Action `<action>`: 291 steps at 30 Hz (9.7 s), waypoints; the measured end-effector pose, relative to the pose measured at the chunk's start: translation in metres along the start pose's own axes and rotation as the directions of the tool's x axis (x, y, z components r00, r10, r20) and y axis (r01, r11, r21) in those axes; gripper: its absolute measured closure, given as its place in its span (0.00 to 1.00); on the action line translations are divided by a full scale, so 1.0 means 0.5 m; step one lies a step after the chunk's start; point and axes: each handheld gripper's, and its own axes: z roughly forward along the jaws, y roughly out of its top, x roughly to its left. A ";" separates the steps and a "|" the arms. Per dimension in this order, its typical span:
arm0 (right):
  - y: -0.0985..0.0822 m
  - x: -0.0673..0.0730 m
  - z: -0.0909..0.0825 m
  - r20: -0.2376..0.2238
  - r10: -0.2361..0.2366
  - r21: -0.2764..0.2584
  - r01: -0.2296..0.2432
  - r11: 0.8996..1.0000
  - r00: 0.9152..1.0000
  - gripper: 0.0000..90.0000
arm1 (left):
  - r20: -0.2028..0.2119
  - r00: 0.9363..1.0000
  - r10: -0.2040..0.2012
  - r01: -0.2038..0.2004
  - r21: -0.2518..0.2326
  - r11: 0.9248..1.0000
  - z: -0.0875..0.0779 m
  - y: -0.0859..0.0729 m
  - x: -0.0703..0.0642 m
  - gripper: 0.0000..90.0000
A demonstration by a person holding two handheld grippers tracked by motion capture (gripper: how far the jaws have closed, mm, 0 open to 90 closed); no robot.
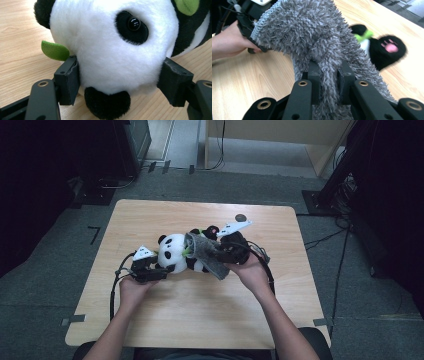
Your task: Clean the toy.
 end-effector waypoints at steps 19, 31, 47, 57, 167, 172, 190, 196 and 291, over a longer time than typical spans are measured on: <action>-0.094 -0.061 0.024 0.013 0.098 0.041 -0.099 0.994 0.995 0.85 | 0.006 1.000 0.014 -0.014 -0.003 1.000 0.001 -0.002 0.000 0.30; -0.131 -0.097 0.036 0.044 0.173 0.069 -0.176 0.982 0.984 0.86 | 0.004 1.000 0.026 -0.026 0.004 1.000 0.001 -0.003 0.002 0.27; -0.020 -0.050 0.009 -0.012 0.097 -0.025 -0.097 0.995 0.995 0.86 | 0.004 1.000 0.021 -0.021 -0.002 1.000 0.002 -0.003 0.002 0.27; -0.021 -0.004 0.081 -0.061 0.050 0.061 -0.046 0.997 0.997 0.86 | -0.001 1.000 0.018 -0.017 0.015 1.000 0.002 -0.002 -0.001 0.27; -0.151 0.024 0.091 0.045 0.072 0.113 -0.076 0.991 0.996 0.86 | 0.005 1.000 0.016 -0.016 0.031 0.999 -0.002 0.014 0.004 0.34; -0.166 0.011 0.067 0.054 0.088 0.112 -0.093 0.989 0.995 0.86 | 0.008 1.000 0.013 -0.013 0.030 0.999 -0.002 0.014 0.005 0.34; -0.101 0.095 0.134 -0.080 -0.006 0.106 0.014 0.994 0.997 0.86 | 0.007 1.000 0.009 -0.010 0.038 0.999 -0.002 0.017 0.004 0.34; -0.070 0.117 0.197 -0.095 -0.029 0.131 0.041 0.991 0.995 0.86 | 0.004 1.000 0.011 -0.011 0.041 0.999 -0.003 0.018 0.003 0.34; -0.154 -0.247 0.032 0.220 0.233 -0.077 -0.221 0.972 0.947 0.85 | 0.010 1.000 0.012 -0.012 0.022 1.000 0.000 0.013 0.007 0.33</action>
